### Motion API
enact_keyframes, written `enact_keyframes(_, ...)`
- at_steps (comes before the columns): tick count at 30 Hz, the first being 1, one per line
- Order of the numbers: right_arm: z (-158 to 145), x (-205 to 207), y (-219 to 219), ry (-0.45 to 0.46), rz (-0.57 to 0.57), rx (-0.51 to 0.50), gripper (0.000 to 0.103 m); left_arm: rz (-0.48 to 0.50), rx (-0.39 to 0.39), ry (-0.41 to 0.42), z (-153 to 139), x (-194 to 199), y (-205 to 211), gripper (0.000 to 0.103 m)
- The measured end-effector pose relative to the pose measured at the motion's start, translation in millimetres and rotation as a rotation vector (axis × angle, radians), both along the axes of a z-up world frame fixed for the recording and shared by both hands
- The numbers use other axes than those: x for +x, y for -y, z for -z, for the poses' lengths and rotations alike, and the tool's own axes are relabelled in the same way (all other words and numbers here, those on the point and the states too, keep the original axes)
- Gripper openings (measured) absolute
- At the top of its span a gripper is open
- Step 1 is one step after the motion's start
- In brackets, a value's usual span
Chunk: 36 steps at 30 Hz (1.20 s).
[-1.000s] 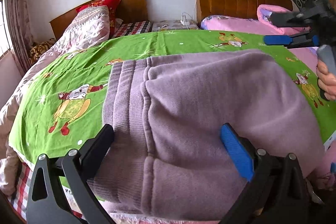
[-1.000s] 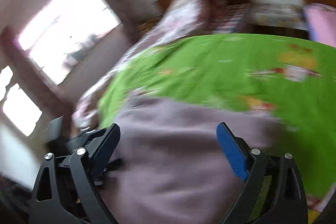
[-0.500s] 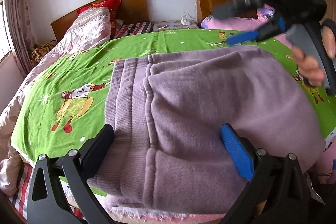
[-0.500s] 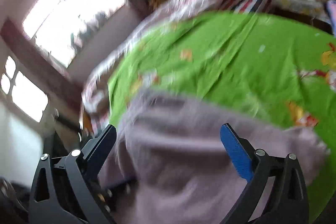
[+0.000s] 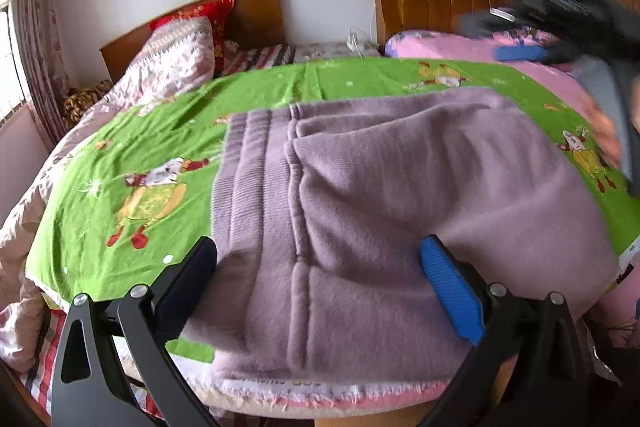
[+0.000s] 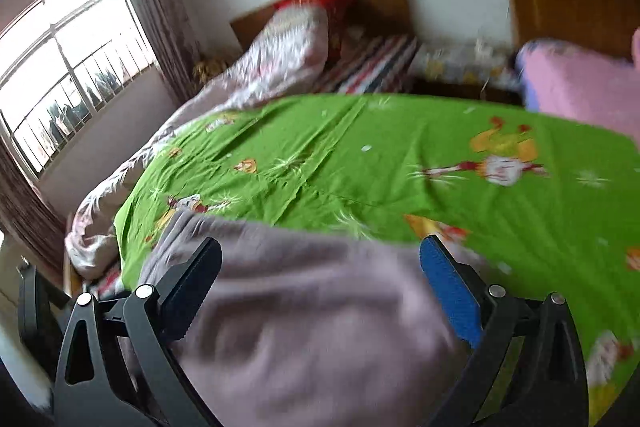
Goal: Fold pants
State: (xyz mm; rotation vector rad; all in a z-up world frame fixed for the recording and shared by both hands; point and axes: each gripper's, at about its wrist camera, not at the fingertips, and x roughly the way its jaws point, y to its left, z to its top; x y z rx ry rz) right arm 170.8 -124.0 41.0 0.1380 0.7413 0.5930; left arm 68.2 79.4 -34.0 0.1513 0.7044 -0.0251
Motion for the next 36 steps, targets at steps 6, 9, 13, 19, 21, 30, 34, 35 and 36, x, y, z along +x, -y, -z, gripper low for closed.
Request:
enact_keyframes(6,-3,-125,43,0.26,0.148,-0.049,0.098,-0.04,-0.003,0.167,-20,-47,7,0.102)
enact_keyframes(9,11,-185,54,0.378,0.233,-0.071,0.098,-0.119,0.033,0.262,-24,-75,19,0.102)
enact_keyframes(13,35,-224,56,0.363,0.273,-0.107,0.098,-0.145,0.003,0.302,-25,-95,41,0.102)
enact_keyframes(19,40,-232,64,0.382,0.333,-0.096,0.098,-0.1,0.044,0.298,-24,-105,67,0.102)
enact_keyframes(21,42,-231,64,0.381,0.336,-0.089,0.098,-0.101,0.041,0.301,-26,-106,68,0.102)
enact_keyframes(30,37,-238,48,0.424,0.285,-0.142,0.098,-0.11,0.023,0.303,-28,-108,64,0.102)
enact_keyframes(34,35,-237,41,0.434,0.268,-0.157,0.098,-0.123,0.011,0.303,-29,-108,60,0.102)
enact_keyframes(35,35,-237,41,0.435,0.266,-0.159,0.098,-0.125,0.01,0.303,-29,-108,59,0.102)
enact_keyframes(36,35,-237,40,0.436,0.265,-0.16,0.098,-0.126,0.008,0.303,-29,-109,59,0.102)
